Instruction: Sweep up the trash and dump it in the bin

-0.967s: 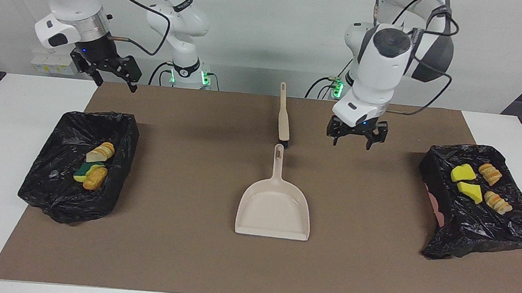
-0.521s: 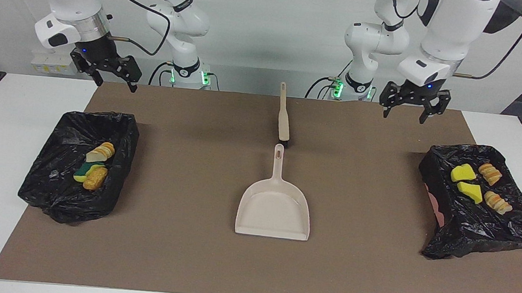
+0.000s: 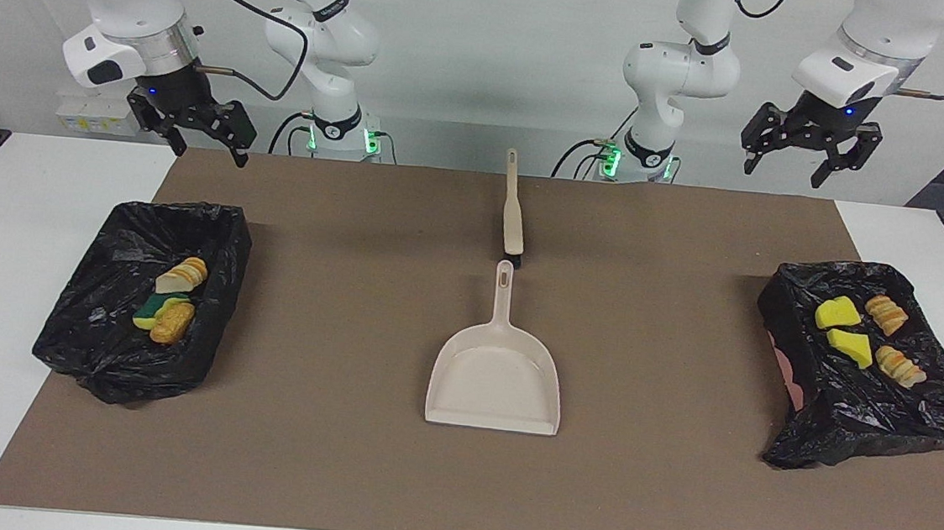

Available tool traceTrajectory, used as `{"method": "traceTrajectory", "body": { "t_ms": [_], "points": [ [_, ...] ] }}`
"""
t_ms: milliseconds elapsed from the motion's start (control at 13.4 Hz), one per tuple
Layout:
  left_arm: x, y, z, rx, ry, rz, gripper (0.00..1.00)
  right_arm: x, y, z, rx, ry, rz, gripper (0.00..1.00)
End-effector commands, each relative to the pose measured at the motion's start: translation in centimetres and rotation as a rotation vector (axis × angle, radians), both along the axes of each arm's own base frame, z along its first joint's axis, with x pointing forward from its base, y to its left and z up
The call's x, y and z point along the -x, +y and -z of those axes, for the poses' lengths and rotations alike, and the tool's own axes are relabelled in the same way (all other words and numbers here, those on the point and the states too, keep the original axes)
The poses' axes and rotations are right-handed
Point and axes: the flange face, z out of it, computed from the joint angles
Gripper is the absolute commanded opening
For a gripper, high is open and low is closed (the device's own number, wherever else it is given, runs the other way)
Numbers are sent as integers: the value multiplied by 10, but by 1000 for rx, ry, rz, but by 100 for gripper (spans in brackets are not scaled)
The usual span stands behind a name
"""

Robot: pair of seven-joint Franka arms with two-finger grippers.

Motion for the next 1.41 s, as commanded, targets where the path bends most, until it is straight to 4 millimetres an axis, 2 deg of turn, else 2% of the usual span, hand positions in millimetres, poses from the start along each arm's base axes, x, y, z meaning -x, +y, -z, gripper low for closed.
{"method": "traceTrajectory", "body": {
  "t_ms": [0, 149, 1339],
  "points": [
    [-11, 1, -7, 15, 22, 8, 100, 1, 1, -2, -18, -7, 1, 100],
    [-9, 2, -13, 19, 1, 5, 100, 1, 1, -2, -18, -5, 1, 100],
    [-5, 6, -8, 20, -17, -25, 100, 1, 0, -2, -18, -5, 2, 100]
  ]
}}
